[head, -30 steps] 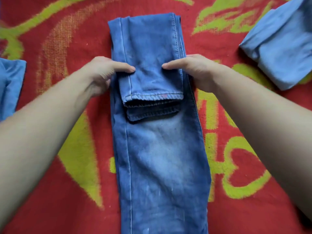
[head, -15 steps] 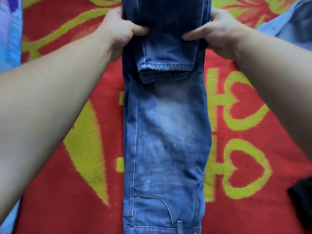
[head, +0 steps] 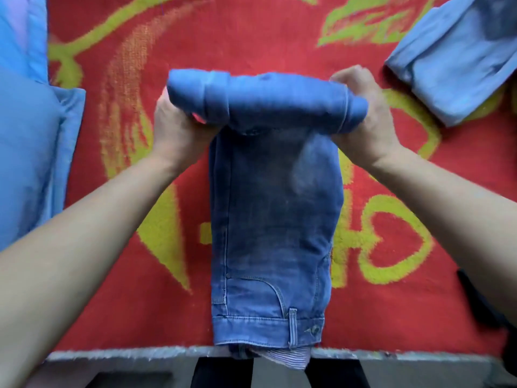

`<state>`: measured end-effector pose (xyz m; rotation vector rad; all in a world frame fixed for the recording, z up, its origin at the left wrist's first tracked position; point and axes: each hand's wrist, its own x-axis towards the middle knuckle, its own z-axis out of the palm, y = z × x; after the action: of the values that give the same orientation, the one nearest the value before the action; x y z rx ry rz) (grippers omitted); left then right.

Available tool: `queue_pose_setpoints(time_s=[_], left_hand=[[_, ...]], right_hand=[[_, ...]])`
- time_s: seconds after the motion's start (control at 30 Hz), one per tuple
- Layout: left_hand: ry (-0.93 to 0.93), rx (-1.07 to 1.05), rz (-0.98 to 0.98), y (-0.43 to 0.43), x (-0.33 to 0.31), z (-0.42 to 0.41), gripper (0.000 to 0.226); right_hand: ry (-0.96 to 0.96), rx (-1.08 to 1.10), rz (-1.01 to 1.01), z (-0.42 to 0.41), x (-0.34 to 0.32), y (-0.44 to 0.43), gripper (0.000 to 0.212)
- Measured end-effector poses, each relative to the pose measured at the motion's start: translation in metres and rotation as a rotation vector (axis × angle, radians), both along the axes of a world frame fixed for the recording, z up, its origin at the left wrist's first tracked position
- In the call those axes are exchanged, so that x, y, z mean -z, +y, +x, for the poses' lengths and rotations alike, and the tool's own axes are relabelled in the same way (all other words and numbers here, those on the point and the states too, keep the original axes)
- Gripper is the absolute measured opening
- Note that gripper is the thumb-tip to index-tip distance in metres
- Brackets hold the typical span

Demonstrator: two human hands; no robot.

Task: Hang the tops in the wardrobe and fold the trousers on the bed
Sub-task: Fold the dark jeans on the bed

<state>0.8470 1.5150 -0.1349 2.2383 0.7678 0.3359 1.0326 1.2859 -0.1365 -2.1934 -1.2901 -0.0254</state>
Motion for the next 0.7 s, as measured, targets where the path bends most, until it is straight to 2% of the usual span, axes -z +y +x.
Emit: queue_pose_setpoints(time_s=[0.03, 0.07, 0.17, 0.23, 0.3, 0.37, 0.4, 0.47, 0.5, 0.53, 0.6, 0.63, 0.7], left_hand=[[-0.017, 0.060, 0.006, -0.009, 0.009, -0.017, 0.039], [-0.021, 0.144, 0.062, -0.016, 0.019, -0.033, 0.042], [0.117, 0.414, 0.328, -0.035, 0.048, -0.065, 0.046], [0.192, 0.483, 0.314, -0.045, 0.058, -0.076, 0.051], [0.189, 0.365, 0.228, -0.057, 0.055, -0.079, 0.049], [0.141, 0.109, 0.056, -0.071, 0.048, -0.075, 0.049], [0.115, -0.039, -0.053, -0.078, 0.041, -0.071, 0.046], [0.120, -0.338, -0.257, -0.086, 0.031, -0.055, 0.029], [0.156, -0.452, -0.341, -0.086, 0.029, -0.045, 0.031], [0.193, -0.535, -0.435, -0.084, 0.026, -0.035, 0.044], [0.233, -0.615, -0.610, -0.076, 0.027, -0.016, 0.068], [0.259, -0.621, -0.621, -0.073, 0.030, -0.009, 0.074], [0.320, -0.529, -0.418, -0.073, 0.036, 0.001, 0.067]], right_hand=[[0.031, -0.053, -0.055, -0.006, 0.007, -0.014, 0.035], [-0.022, -0.111, -0.120, -0.011, 0.012, -0.026, 0.038], [-0.137, -0.276, -0.340, -0.027, 0.035, -0.053, 0.041], [-0.074, -0.273, -0.424, -0.041, 0.040, -0.059, 0.053], [0.082, -0.126, -0.404, -0.057, 0.036, -0.059, 0.063], [0.336, 0.144, -0.297, -0.074, 0.028, -0.055, 0.062], [0.464, 0.300, -0.225, -0.078, 0.024, -0.050, 0.057], [0.712, 0.576, -0.158, -0.080, 0.019, -0.040, 0.034], [0.834, 0.662, -0.183, -0.078, 0.018, -0.035, 0.028], [0.929, 0.701, -0.241, -0.076, 0.017, -0.030, 0.034], [0.997, 0.679, -0.369, -0.072, 0.016, -0.022, 0.049], [0.966, 0.667, -0.394, -0.071, 0.019, -0.019, 0.053], [0.867, 0.662, -0.410, -0.071, 0.028, -0.011, 0.059]])
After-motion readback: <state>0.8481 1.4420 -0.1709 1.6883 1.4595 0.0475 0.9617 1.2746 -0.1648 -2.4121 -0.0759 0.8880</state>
